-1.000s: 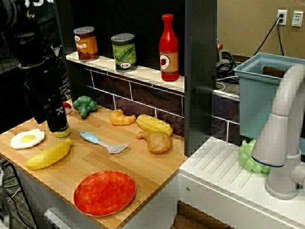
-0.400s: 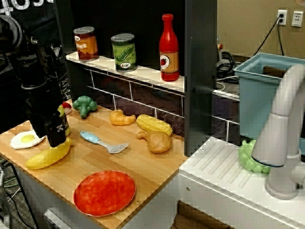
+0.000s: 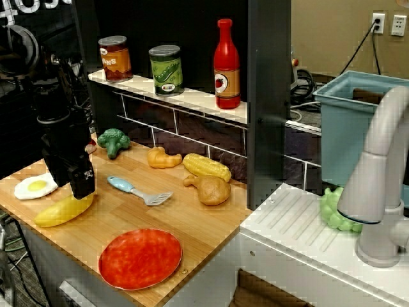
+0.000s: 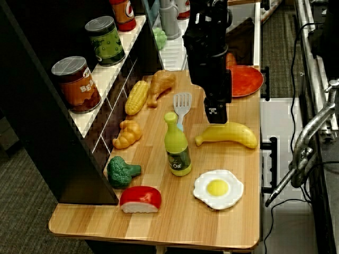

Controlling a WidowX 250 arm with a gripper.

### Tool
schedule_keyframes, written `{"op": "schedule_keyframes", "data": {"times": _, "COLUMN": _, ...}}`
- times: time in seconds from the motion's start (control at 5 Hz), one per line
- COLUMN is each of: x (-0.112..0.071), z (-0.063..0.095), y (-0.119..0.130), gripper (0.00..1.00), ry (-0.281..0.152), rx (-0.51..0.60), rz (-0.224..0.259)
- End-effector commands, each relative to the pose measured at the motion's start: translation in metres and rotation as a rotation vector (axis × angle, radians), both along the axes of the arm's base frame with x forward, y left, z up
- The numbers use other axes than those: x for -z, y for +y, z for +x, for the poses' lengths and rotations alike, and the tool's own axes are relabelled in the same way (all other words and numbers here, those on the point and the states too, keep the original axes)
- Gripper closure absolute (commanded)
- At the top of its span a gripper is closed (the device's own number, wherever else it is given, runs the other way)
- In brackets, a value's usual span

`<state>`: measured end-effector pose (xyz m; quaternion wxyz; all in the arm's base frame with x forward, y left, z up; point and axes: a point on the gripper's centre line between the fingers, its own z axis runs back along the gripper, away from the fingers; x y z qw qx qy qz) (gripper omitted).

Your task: Put banana on plate

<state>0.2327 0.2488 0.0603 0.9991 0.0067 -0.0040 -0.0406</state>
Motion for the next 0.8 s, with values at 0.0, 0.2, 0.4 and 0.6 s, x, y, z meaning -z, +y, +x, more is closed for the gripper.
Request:
{"op": "schedule_keyframes", "data": {"times": 0.0, "x": -0.002, "z": 0.004, "y": 0.012, "gripper": 0.0, "ry": 0.011, "rx": 0.043, "rz": 0.038}}
{"op": "schedule_keyframes", "data": {"times": 0.2, "x": 0.004, "z": 0.002, "y": 0.017, "gripper": 0.0, "ry": 0.031, "rx": 0.026, "rz": 0.042}}
{"op": "schedule_keyframes", "data": {"times": 0.4, "x": 0.009, "z": 0.002, "y": 0.018, "gripper": 0.0, "ry": 0.049, "rx": 0.029, "rz": 0.057}}
{"op": "schedule_keyframes", "data": {"times": 0.6, "x": 0.014, "z": 0.002, "y": 0.017, "gripper": 0.0, "ry": 0.068, "rx": 0.028, "rz": 0.062}}
